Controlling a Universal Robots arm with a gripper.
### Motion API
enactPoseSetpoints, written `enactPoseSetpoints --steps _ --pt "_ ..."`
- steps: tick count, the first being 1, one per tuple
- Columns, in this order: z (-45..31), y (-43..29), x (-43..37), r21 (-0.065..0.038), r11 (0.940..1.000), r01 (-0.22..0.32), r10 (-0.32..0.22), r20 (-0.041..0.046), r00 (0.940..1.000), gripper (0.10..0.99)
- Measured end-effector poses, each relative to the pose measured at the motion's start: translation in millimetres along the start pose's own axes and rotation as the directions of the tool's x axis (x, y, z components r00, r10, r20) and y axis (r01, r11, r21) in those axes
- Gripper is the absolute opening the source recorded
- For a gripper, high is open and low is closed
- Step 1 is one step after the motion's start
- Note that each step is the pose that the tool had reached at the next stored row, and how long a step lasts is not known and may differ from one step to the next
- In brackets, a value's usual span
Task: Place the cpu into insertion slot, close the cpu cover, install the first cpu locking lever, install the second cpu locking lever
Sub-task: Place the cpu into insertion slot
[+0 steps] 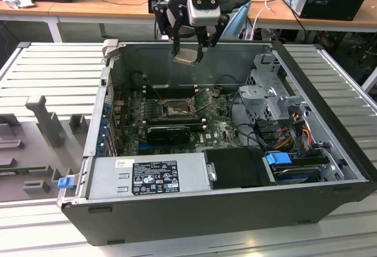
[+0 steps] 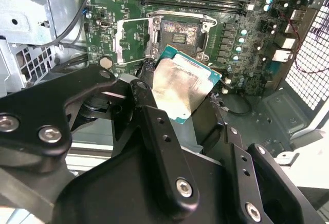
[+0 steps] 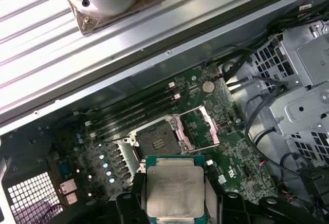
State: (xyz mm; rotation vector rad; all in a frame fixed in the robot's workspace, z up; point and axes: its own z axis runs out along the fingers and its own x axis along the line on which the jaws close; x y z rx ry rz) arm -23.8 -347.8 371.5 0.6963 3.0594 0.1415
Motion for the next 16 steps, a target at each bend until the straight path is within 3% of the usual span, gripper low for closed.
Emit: enactPoseSetpoints --steps 16 --pt "0.0 0.0 0.0 -0.002 0.9947 -0.103 0.103 0.0090 0.9946 0.541"
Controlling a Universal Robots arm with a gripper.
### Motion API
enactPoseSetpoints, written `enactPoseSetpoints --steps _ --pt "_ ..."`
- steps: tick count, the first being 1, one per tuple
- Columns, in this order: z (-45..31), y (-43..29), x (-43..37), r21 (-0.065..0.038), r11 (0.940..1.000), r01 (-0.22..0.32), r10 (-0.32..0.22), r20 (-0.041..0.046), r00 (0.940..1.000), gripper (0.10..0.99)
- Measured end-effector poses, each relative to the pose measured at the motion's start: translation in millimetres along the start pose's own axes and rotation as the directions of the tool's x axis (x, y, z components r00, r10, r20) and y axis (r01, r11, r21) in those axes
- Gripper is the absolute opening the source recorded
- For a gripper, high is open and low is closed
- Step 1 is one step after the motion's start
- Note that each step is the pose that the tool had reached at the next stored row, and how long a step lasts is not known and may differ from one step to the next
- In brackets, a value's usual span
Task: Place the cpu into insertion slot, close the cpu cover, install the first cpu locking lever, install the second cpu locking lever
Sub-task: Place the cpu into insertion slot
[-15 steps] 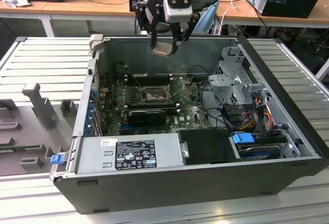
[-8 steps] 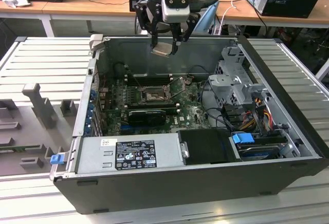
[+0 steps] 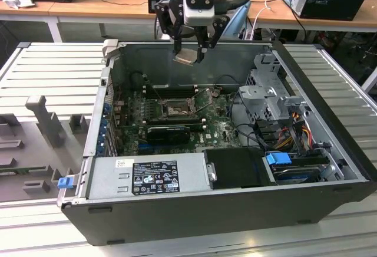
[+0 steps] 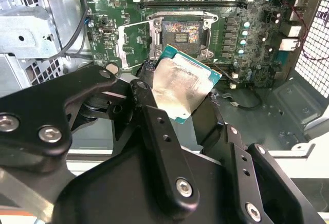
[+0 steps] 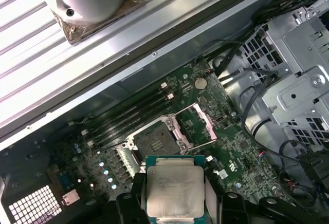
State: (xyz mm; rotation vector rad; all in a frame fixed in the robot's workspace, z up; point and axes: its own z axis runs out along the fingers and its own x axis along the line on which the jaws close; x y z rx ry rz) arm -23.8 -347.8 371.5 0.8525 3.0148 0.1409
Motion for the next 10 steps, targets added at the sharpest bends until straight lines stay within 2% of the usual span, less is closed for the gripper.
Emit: enactPoseSetpoints --steps 10 --pt "0.0 0.0 0.0 -0.001 0.9982 -0.060 0.060 0.0053 0.9982 0.541"
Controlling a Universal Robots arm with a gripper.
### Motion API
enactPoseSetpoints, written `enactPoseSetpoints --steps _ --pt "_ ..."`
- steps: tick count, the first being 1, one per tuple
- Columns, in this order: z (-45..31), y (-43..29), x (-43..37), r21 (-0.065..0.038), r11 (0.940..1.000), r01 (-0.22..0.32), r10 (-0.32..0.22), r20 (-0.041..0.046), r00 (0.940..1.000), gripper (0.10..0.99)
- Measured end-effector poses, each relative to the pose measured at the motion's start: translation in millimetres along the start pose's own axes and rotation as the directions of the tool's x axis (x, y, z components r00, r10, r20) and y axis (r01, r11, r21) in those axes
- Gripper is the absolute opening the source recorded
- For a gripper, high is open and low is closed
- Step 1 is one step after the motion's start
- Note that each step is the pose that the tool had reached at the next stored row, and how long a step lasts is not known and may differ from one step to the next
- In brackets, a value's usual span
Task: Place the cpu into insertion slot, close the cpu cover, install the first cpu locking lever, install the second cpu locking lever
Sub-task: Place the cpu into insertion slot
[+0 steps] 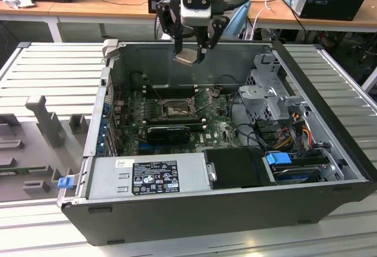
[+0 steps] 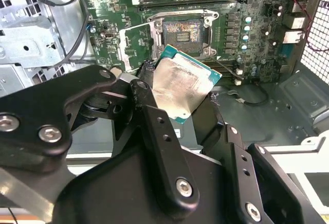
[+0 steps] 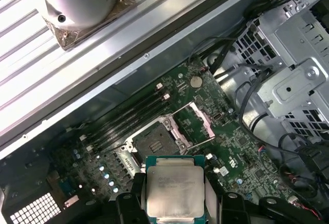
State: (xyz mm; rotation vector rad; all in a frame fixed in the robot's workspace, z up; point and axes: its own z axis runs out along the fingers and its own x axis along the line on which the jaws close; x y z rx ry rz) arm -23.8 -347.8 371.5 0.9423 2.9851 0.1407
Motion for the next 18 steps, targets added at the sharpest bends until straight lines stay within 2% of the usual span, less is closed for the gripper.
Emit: enactPoseSetpoints --steps 18 --pt "0.0 0.0 0.0 -0.002 0.9968 -0.080 0.080 0.0070 0.9968 0.541"
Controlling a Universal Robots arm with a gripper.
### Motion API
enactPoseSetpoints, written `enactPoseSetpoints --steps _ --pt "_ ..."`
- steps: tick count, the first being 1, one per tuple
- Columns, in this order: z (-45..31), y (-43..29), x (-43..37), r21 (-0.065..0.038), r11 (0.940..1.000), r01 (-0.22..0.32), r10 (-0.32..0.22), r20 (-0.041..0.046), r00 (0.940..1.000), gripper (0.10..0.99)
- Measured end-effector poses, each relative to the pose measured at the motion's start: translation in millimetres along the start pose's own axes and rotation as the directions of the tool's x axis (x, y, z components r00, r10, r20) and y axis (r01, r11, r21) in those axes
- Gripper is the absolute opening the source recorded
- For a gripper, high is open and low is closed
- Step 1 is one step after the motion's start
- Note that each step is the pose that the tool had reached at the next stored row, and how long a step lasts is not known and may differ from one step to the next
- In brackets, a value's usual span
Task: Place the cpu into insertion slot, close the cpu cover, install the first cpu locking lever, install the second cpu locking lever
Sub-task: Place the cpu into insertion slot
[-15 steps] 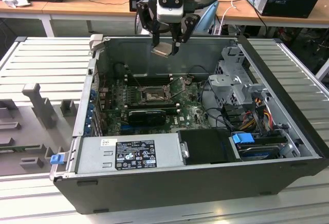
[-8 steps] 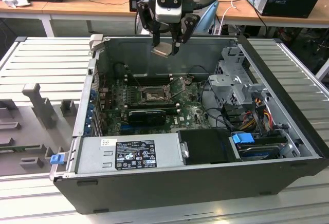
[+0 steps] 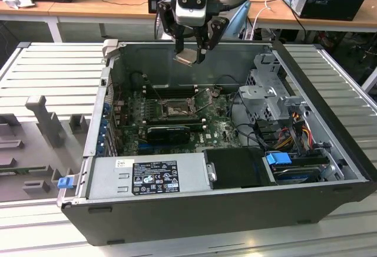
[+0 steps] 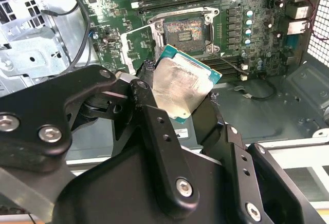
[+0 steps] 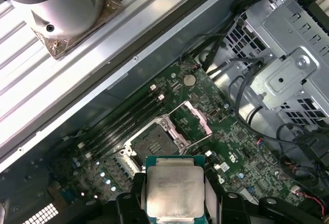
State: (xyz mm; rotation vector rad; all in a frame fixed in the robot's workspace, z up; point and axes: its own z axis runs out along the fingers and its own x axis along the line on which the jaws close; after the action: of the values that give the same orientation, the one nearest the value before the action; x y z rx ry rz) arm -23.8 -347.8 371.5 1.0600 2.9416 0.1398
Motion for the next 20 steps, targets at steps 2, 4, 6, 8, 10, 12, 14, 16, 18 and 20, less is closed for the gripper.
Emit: enactPoseSetpoints --steps 2,4,6,8,10,12,14,16,18,20 --pt "0.0 0.0 0.0 0.000 1.0000 -0.007 0.007 0.0006 1.0000 0.541" --pt "0.0 0.0 0.0 0.000 0.9999 -0.013 0.013 0.0011 0.9999 0.541" --pt "0.1 0.0 0.0 -0.001 0.9996 -0.027 0.027 0.0024 0.9996 0.541" --pt "0.1 0.0 0.0 -0.001 0.9994 -0.035 0.035 0.0031 0.9994 0.541" --pt "0.1 0.0 0.0 -0.001 0.9991 -0.043 0.043 0.0038 0.9991 0.541" --pt "0.1 0.0 0.0 -0.001 0.9986 -0.054 0.054 0.0047 0.9985 0.541" --pt "0.1 0.0 0.0 -0.001 0.9982 -0.060 0.060 0.0053 0.9982 0.541" --pt "0.1 0.0 0.0 -0.002 0.9974 -0.072 0.072 0.0063 0.9974 0.541" --pt "0.1 0.0 0.0 -0.002 0.9962 -0.087 0.087 0.0076 0.9962 0.541" --pt "0.1 0.0 0.0 -0.003 0.9918 -0.128 0.128 0.0112 0.9917 0.541"
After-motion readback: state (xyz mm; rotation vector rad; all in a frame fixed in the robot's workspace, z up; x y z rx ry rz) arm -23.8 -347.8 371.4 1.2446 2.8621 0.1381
